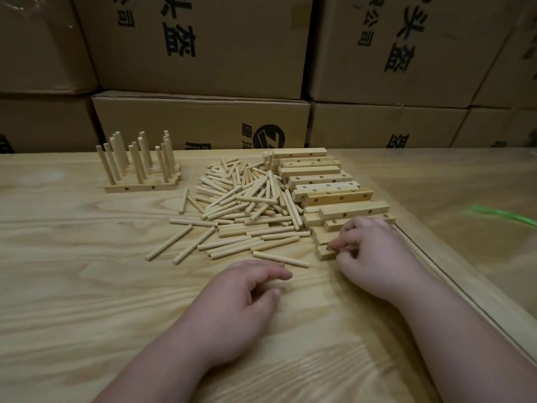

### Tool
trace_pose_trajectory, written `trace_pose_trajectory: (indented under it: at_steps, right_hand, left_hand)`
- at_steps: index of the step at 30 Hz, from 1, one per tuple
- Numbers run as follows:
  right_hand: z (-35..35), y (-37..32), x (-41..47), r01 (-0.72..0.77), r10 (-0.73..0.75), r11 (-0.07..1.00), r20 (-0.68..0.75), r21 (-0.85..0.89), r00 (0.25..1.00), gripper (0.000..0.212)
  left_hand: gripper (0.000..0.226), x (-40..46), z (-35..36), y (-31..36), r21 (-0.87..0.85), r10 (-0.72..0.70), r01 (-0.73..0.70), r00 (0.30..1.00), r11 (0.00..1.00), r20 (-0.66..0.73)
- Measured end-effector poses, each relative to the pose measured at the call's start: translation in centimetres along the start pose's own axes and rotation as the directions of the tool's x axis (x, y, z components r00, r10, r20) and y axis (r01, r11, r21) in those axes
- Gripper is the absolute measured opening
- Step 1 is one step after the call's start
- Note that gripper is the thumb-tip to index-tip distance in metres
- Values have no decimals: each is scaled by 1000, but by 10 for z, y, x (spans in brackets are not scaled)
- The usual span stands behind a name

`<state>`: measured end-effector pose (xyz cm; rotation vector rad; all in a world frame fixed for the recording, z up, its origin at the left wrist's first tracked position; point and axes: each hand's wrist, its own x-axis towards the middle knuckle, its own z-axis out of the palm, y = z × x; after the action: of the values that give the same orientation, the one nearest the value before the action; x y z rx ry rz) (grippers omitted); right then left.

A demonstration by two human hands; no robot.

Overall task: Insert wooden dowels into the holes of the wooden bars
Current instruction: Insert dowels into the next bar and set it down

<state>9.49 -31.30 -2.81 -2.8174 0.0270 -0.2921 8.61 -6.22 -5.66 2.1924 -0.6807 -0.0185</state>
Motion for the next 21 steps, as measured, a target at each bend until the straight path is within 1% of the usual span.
trace_pose_trajectory:
  at_steps: [2, 5, 8, 9, 12, 14, 16, 17, 18, 19, 20, 21]
  right_hand:
    - [-2, -6, -4, 62, -60, 998, 44, -30, 997, 25]
    - [0, -13, -7, 145, -141, 988, 60, -56, 988, 24]
    - [2, -15, -7, 175, -170, 983, 83, -59, 982, 34]
    - [3, -15, -6, 176, -170, 982, 97, -64, 981, 34]
    - [2, -12, -5, 170, -162, 984, 115, -61, 980, 26]
    - [0, -13, -5, 175, -174, 985, 72, -9, 982, 20]
    - [-2, -21, -5, 165, -160, 977, -48, 135, 986, 19]
    - [-2, -27, -6, 156, -125, 954, -132, 255, 983, 19]
    - [0, -35, -8, 148, -67, 902, -208, 405, 976, 18]
    - [2, -43, -9, 144, 2, 813, -249, 564, 968, 17]
    - [5, -52, -11, 143, 55, 703, -253, 697, 966, 18]
    - [8, -61, -13, 148, 81, 604, -246, 783, 966, 19]
  left_hand:
    - [29, 0, 1, 0, -10, -2, 2, 1000, 1000, -2]
    - [29, 0, 1, 0, -49, -41, 41, 999, 998, -10]
    - [26, -1, 2, -1, -91, -91, 87, 995, 992, -34]
    - [25, -1, 2, -1, -108, -102, 98, 994, 989, -39]
    - [24, 0, 1, -1, -147, -126, 118, 991, 982, -47]
    - [23, 0, 2, -2, -163, -136, 126, 989, 978, -49]
    - [23, 1, 3, -3, -201, -134, 120, 989, 972, -59]
    - [24, 1, 4, -4, -228, -129, 111, 989, 967, -68]
    - [26, 1, 4, -5, -265, -125, 101, 989, 959, -75]
    - [29, 1, 3, -5, -307, -122, 91, 989, 947, -85]
    - [32, 2, 3, -6, -345, -122, 82, 988, 935, -96]
    - [35, 3, 2, -7, -383, -125, 76, 986, 921, -106]
